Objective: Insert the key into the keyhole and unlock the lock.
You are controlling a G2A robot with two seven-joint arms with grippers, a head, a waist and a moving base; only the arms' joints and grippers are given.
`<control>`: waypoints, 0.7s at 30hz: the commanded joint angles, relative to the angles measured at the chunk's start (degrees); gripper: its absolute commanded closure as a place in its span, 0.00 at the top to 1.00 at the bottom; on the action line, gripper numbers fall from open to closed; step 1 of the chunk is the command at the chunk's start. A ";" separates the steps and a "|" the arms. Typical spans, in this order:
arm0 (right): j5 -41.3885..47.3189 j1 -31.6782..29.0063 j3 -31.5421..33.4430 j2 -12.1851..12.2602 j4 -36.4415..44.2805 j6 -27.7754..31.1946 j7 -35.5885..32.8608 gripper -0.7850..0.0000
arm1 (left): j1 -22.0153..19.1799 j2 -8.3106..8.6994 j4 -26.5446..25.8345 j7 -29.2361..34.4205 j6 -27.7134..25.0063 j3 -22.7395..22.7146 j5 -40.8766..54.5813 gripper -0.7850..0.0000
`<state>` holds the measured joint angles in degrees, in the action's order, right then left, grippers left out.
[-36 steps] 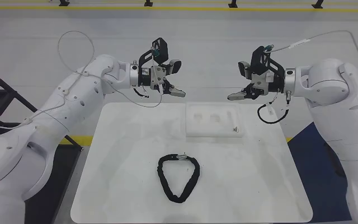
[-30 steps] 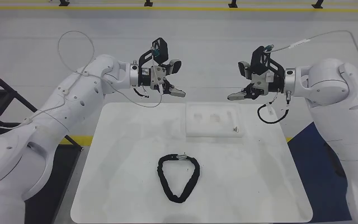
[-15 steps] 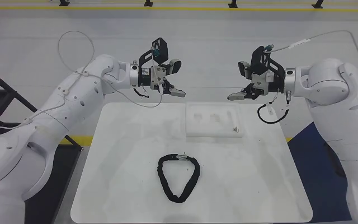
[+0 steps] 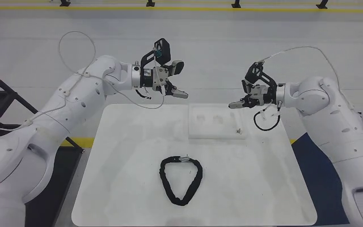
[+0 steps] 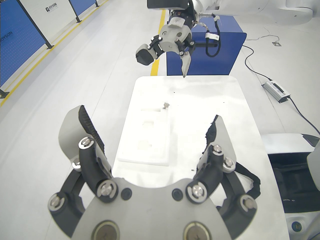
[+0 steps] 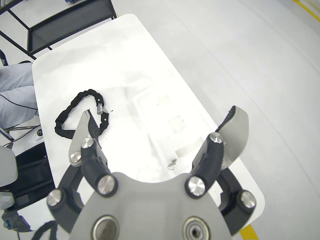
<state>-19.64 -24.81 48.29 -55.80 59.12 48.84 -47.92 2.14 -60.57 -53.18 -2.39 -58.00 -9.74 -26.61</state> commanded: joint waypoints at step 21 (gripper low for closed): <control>13.36 4.91 -10.92 -8.99 -24.37 -28.87 -14.50 1.00 | 0.00 0.00 0.00 0.00 0.00 0.00 0.00 1.00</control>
<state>-6.61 -20.02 37.67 -64.40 35.51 21.35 -61.75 2.14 -60.57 -53.18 -2.39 -58.00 -9.74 -26.61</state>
